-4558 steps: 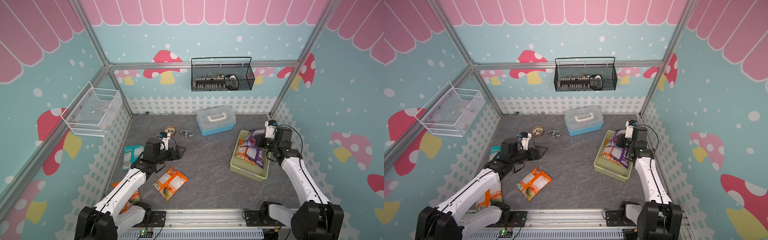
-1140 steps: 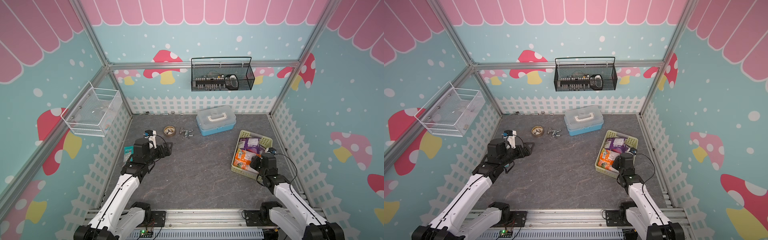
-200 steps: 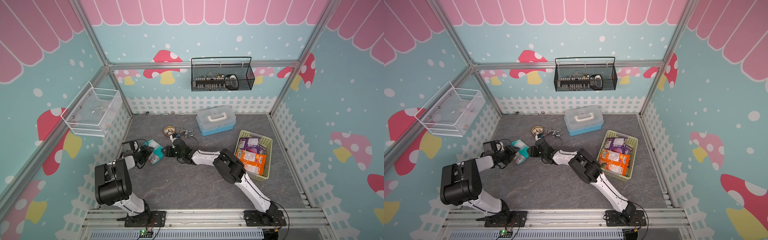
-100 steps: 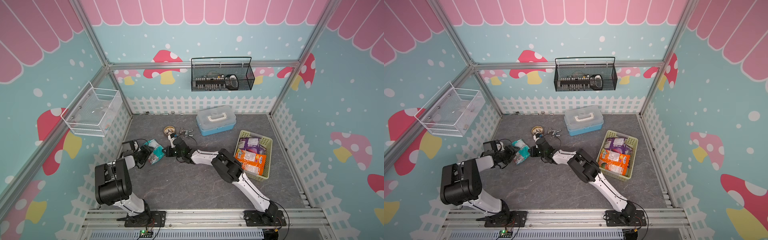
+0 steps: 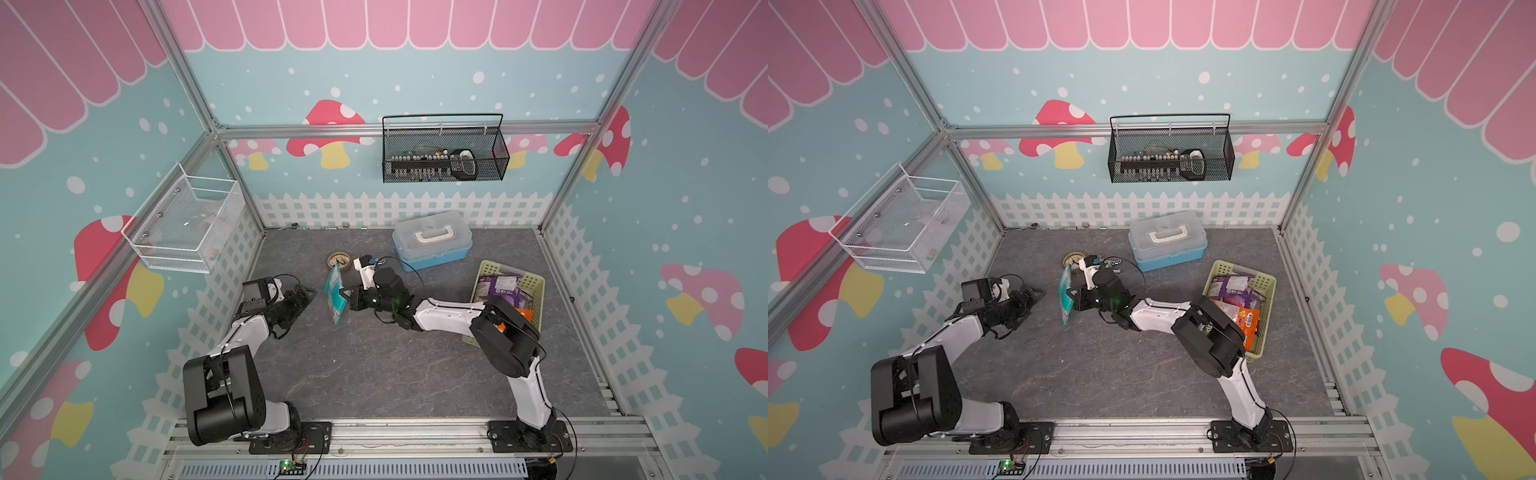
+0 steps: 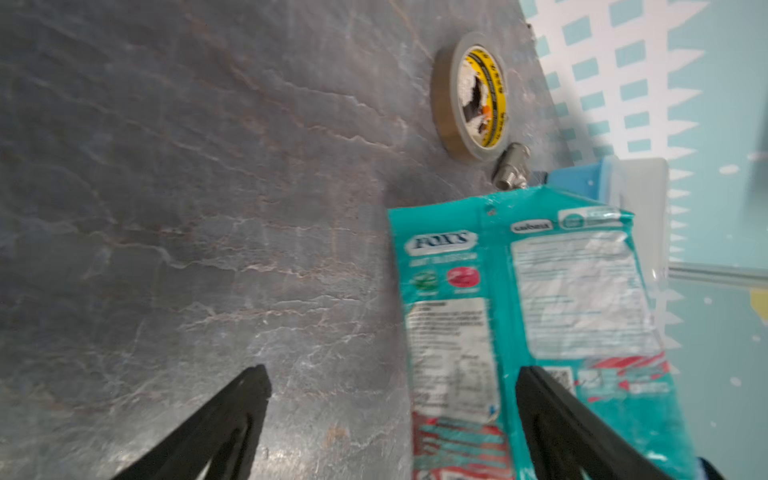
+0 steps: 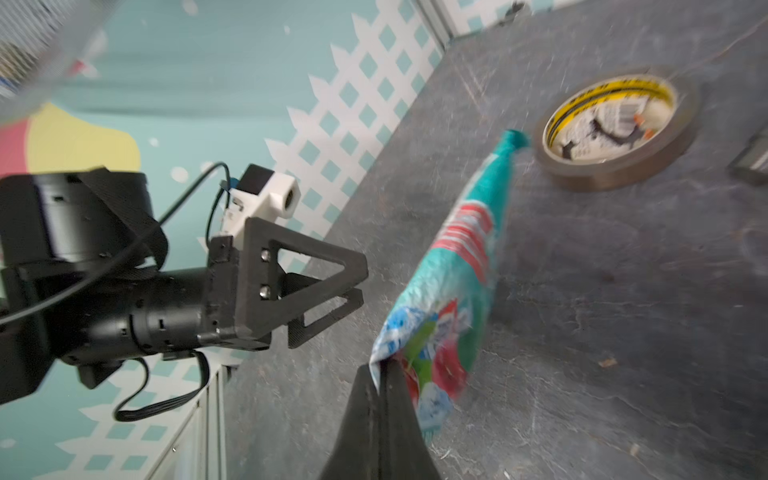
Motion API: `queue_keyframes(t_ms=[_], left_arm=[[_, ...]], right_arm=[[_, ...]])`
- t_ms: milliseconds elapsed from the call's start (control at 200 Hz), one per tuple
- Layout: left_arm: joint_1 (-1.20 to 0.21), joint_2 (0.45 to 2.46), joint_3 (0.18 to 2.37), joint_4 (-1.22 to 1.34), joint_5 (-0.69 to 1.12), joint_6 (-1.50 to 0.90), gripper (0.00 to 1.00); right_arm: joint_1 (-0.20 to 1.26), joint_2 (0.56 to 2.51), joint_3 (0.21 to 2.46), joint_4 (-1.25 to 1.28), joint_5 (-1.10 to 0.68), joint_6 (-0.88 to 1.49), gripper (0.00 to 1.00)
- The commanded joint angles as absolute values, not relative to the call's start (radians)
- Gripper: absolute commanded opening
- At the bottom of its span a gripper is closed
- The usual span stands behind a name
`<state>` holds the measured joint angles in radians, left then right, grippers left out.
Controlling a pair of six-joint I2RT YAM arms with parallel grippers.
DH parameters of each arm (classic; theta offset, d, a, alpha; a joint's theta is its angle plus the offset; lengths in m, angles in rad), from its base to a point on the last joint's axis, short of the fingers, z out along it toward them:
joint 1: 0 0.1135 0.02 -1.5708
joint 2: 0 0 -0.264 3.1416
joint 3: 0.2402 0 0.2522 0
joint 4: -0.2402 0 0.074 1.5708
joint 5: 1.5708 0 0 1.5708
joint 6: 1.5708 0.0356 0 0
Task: Put the candies in the basket
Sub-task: Pick up the candy at the center of the board.
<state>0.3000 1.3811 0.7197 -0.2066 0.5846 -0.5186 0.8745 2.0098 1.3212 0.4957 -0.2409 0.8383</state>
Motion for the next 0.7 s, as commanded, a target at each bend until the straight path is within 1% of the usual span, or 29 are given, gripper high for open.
queue_keyframes(t_ms=[0, 135, 255, 395, 570, 690], left_arm=[[0.264, 1.327, 0.762, -0.267, 0.62, -0.408, 0.99], [0.191, 1.282, 0.774, -0.267, 0.616, -0.375, 0.99], [0.137, 1.277, 0.796, -0.272, 0.621, -0.37, 0.99], [0.073, 1.261, 0.826, -0.279, 0.62, -0.336, 0.99], [-0.003, 1.215, 0.839, -0.281, 0.607, -0.304, 0.99], [-0.027, 1.177, 0.831, -0.28, 0.55, -0.28, 0.99]], right_arm=[[0.839, 1.889, 1.222, 0.557, -0.262, 0.855, 0.0], [0.798, 1.703, 1.105, 0.532, -0.252, 0.837, 0.0], [0.747, 1.573, 1.064, 0.402, -0.223, 0.796, 0.0], [0.667, 1.416, 0.974, 0.318, -0.191, 0.806, 0.0], [0.571, 1.22, 0.895, 0.167, -0.08, 0.779, 0.0], [0.493, 1.094, 0.862, 0.05, -0.012, 0.783, 0.0]])
